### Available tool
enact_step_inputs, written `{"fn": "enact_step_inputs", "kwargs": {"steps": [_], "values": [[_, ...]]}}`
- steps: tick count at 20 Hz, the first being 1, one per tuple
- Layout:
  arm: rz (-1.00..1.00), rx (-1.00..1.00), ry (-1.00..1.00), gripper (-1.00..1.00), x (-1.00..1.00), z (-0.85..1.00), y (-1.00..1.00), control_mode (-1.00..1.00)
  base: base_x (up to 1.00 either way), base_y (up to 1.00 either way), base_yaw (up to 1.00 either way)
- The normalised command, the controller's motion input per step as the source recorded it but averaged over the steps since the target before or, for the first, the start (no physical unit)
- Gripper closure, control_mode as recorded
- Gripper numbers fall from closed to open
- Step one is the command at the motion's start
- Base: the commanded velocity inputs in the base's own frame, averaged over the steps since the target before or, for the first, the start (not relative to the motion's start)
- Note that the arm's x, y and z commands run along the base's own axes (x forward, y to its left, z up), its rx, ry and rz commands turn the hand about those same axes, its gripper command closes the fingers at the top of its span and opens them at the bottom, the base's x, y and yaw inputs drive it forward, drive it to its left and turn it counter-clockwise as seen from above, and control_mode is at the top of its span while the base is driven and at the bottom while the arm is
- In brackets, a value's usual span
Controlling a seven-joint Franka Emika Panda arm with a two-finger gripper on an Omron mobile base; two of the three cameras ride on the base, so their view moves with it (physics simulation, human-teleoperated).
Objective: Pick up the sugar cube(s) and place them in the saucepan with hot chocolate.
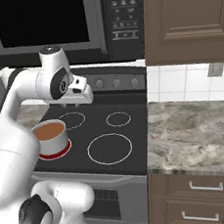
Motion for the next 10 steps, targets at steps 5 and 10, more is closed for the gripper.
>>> {"fn": "enact_step_inputs", "kwargs": {"steps": [5,10], "values": [[0.04,-0.04,-0.18,-1.0,-0.25,0.0,0.36,-1.0,0.0,0.0,0.0],[0.1,-0.03,-0.07,-1.0,-0.43,0.0,0.59,-1.0,0.0,0.0,0.0]]}}
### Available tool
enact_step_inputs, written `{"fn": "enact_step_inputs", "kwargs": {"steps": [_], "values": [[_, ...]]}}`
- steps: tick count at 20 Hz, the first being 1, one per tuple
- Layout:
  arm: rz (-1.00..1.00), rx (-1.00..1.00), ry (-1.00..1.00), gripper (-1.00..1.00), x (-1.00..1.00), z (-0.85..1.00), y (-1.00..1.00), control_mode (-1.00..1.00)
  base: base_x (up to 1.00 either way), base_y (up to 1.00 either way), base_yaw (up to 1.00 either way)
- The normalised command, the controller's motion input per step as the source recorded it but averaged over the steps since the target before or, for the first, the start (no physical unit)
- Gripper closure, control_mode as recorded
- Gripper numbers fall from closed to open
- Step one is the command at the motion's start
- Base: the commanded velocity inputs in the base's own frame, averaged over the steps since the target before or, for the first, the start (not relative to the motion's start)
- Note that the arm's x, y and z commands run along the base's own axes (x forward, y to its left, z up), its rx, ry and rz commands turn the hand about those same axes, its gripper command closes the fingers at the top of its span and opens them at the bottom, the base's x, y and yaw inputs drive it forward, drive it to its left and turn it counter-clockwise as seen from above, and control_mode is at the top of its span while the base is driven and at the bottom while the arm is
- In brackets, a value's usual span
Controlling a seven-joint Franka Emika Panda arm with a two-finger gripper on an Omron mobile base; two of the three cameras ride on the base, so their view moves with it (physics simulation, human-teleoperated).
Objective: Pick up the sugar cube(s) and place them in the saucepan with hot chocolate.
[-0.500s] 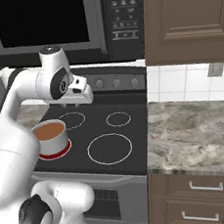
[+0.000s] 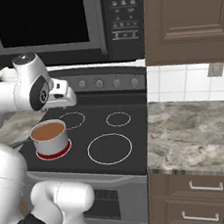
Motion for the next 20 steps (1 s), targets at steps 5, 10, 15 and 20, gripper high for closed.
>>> {"fn": "enact_step_inputs", "kwargs": {"steps": [5,10,15,20], "values": [[0.06,-0.01,-0.09,-1.0,-0.5,0.0,0.2,-1.0,0.0,0.0,0.0],[-0.03,0.06,-0.17,-1.0,-0.1,0.24,-0.2,-1.0,0.0,0.0,0.0],[-0.03,0.09,-0.23,-1.0,0.0,0.51,-0.79,-1.0,0.0,0.0,0.0],[-0.04,0.16,-0.24,-1.0,0.0,0.3,-1.0,-1.0,0.0,0.0,0.0]]}}
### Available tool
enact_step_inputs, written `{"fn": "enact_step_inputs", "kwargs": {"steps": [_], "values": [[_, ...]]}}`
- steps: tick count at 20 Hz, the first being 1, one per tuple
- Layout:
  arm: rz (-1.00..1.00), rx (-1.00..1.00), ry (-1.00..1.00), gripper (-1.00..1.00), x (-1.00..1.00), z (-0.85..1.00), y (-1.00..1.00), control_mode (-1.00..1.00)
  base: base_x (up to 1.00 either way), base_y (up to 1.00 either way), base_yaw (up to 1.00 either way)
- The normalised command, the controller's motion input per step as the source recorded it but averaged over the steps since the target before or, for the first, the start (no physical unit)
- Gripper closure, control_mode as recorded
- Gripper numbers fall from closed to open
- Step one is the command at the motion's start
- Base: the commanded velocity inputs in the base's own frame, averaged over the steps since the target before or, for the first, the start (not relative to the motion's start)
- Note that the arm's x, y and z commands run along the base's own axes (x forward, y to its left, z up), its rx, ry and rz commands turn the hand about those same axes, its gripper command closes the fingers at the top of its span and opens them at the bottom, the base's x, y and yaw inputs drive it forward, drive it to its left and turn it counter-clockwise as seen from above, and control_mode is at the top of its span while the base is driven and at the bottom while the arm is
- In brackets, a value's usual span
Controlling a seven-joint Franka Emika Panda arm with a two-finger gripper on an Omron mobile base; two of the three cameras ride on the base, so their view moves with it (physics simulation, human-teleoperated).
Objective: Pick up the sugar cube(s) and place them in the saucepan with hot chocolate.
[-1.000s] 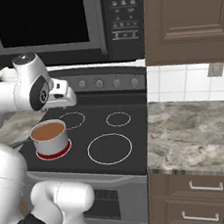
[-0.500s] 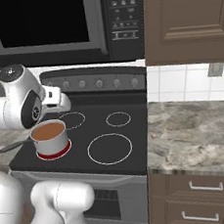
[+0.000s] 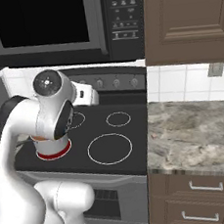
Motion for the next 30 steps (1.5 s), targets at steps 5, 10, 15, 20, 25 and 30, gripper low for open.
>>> {"fn": "enact_step_inputs", "kwargs": {"steps": [5,10,15,20,25,30], "values": [[-0.02,0.21,-0.11,-1.0,-0.06,-0.05,-1.0,-1.0,0.0,0.0,0.0],[0.0,0.16,0.0,-1.0,-0.09,-0.27,-0.97,-1.0,0.0,0.0,0.0],[-0.05,-0.12,0.02,-1.0,-0.3,0.0,0.12,-1.0,0.0,0.0,0.0],[-0.02,-0.22,0.09,-1.0,-0.01,0.26,0.31,-1.0,0.0,0.0,0.0],[0.0,-0.23,0.31,-1.0,0.21,-0.03,0.01,-1.0,0.0,0.0,0.0],[0.0,-0.11,0.22,-1.0,0.43,-0.26,-0.41,-1.0,0.0,0.0,0.0]]}}
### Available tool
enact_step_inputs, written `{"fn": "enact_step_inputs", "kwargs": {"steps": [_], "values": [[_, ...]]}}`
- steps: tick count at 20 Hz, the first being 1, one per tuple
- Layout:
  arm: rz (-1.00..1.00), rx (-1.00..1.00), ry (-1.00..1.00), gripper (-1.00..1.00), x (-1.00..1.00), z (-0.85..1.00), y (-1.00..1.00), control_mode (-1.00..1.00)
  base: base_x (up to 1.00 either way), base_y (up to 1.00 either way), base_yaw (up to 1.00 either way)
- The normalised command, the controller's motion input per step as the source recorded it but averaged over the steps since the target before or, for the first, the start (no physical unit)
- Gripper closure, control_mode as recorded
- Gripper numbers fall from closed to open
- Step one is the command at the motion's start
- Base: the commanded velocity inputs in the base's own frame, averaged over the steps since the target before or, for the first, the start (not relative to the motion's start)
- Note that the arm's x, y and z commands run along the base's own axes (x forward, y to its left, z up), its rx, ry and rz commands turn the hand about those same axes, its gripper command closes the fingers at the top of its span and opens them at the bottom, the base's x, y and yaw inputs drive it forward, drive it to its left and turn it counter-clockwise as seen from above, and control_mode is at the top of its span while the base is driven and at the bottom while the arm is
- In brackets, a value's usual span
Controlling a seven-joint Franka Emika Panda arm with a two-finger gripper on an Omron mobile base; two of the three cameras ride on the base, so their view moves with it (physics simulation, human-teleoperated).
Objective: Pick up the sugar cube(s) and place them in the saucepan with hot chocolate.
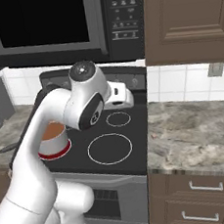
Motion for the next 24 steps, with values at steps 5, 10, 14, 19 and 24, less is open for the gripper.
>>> {"fn": "enact_step_inputs", "kwargs": {"steps": [5,10,14,19,24], "values": [[0.0,0.0,0.2,-1.0,0.44,-0.53,-0.66,-1.0,0.0,0.0,0.0],[0.0,-0.01,0.25,-1.0,0.52,-0.81,-0.53,-1.0,0.0,0.0,0.0],[0.0,-0.05,0.32,-1.0,0.57,-0.64,-0.46,-1.0,0.0,0.0,0.0],[0.0,-0.04,0.28,-1.0,0.53,-0.53,-0.38,-1.0,0.0,0.0,0.0],[0.01,0.0,0.05,-1.0,0.33,-0.44,-0.28,-1.0,0.0,0.0,0.0]]}}
